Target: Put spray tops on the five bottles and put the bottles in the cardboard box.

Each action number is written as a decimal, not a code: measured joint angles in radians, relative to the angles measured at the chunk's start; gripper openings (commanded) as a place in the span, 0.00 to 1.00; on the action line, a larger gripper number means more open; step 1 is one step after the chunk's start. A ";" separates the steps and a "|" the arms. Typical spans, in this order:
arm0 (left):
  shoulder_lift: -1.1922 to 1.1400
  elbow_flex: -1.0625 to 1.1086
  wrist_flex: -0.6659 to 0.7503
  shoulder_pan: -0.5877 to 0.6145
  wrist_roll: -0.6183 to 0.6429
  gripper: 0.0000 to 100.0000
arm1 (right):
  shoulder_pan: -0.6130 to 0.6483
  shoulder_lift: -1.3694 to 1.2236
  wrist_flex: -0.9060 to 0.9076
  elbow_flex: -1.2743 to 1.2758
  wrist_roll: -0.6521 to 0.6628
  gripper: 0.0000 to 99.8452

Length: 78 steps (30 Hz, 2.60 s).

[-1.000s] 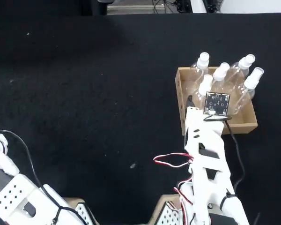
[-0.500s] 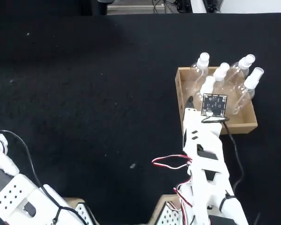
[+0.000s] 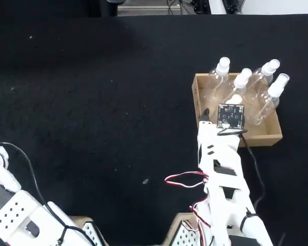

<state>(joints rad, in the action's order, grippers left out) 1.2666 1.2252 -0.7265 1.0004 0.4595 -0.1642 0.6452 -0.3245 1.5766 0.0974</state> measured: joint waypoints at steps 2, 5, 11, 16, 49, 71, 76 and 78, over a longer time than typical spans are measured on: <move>0.000 0.000 0.000 0.000 0.000 0.28 | 0.000 0.000 0.000 0.000 0.000 0.29; 0.000 0.000 0.000 0.000 0.000 0.28 | 0.000 0.006 0.000 0.000 0.000 0.29; 0.000 0.000 0.000 0.000 0.000 0.28 | 0.000 0.180 0.034 0.043 0.000 0.29; 0.000 0.000 0.000 0.000 0.000 0.28 | 0.000 0.400 0.253 0.044 0.000 0.29; 0.000 0.319 -0.037 -0.683 -0.416 0.03 | -0.011 1.152 1.519 0.100 0.068 0.02; 0.061 0.445 -0.035 -0.698 -0.522 0.03 | 0.011 1.152 1.622 0.106 0.069 0.02; 0.322 0.456 -0.107 -0.715 -0.522 0.03 | 0.025 1.152 1.622 0.106 0.069 0.02; 0.419 0.456 -0.201 -0.715 -0.522 0.03 | 0.025 1.152 1.622 0.106 0.069 0.02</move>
<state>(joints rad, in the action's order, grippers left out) 1.6855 1.6809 -0.9275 0.2854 -0.0621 -0.1396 1.7975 1.2973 1.6824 0.1665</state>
